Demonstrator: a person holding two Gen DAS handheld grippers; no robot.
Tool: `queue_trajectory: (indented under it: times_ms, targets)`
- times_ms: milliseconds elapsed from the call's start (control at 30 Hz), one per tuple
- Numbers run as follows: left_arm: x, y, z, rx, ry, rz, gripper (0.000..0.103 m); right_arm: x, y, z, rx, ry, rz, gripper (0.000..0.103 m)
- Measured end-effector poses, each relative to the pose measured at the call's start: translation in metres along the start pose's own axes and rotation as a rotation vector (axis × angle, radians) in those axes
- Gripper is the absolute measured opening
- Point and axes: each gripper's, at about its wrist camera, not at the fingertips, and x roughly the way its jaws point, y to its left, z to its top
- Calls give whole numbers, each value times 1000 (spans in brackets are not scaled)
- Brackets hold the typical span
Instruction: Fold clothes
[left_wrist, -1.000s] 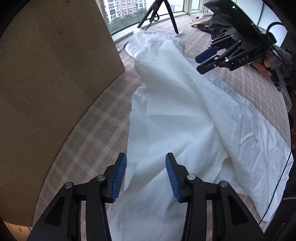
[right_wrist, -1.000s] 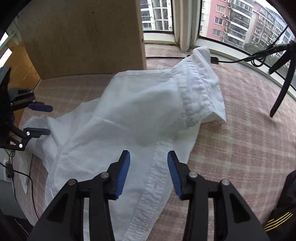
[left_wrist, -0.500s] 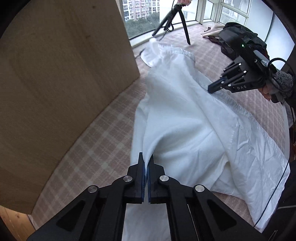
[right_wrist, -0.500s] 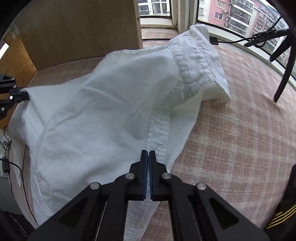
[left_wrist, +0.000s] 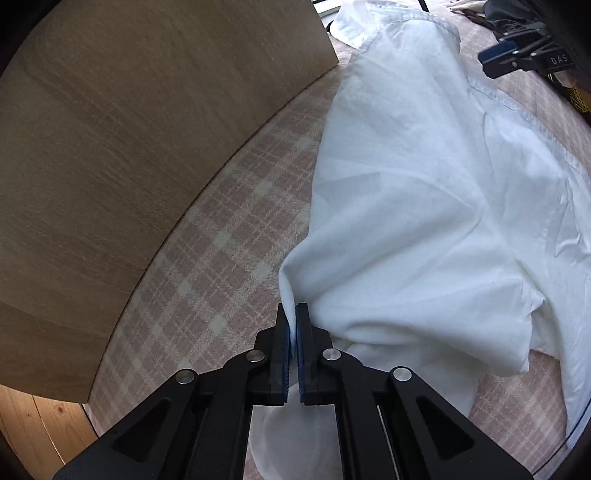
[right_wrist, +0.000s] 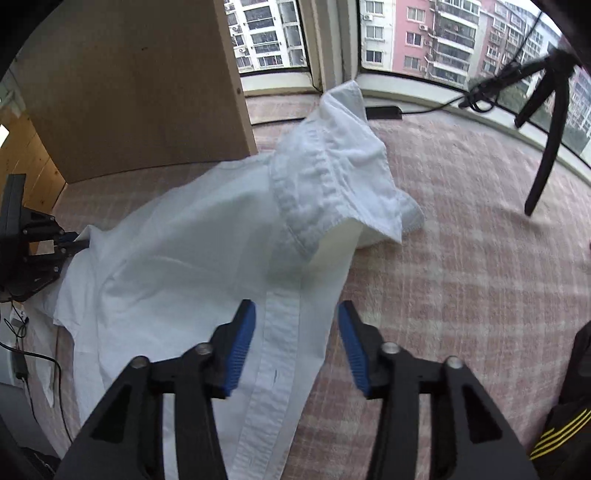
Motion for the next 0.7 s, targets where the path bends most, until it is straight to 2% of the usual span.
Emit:
queue_trajectory:
  times_ms: [33,167,233,267,300,467,533,567,600,667,700]
  targets:
    - [-1,-1,1,4,0,0,4,3,1,5,-7,-5,-11,51]
    - [-5,-1,-1,15,1,-2,4,19,-8,19,16,-39,32,51]
    - [-5,0,-2,8,1,-6,4,21,-13,24,35,-51,118,46]
    - [-6,1,-3,6,1,-9,4,21,-16,26,43,-46,153,10]
    - [-6,0,-4,5,0,-12,4,20,-18,29,45,-22,159,3]
    - [-3,-1,-9,5,-2,-30,6,-18,-12,46,-74,-40,13,3]
    - [-1,-1,-10,-2,-6,-39,7,-8,-10,52,-107,-38,-57,3]
    - [0,0,-10,-5,-8,-37,6,2,-9,53,-127,-15,-93,4]
    - [0,1,-10,-9,-10,-35,7,18,-6,46,-157,51,-131,4]
    - [-1,5,-11,-17,-7,-24,16,44,-2,38,-199,141,-204,7]
    - [-3,8,-12,-24,-4,-13,17,41,-2,33,-192,141,-212,7]
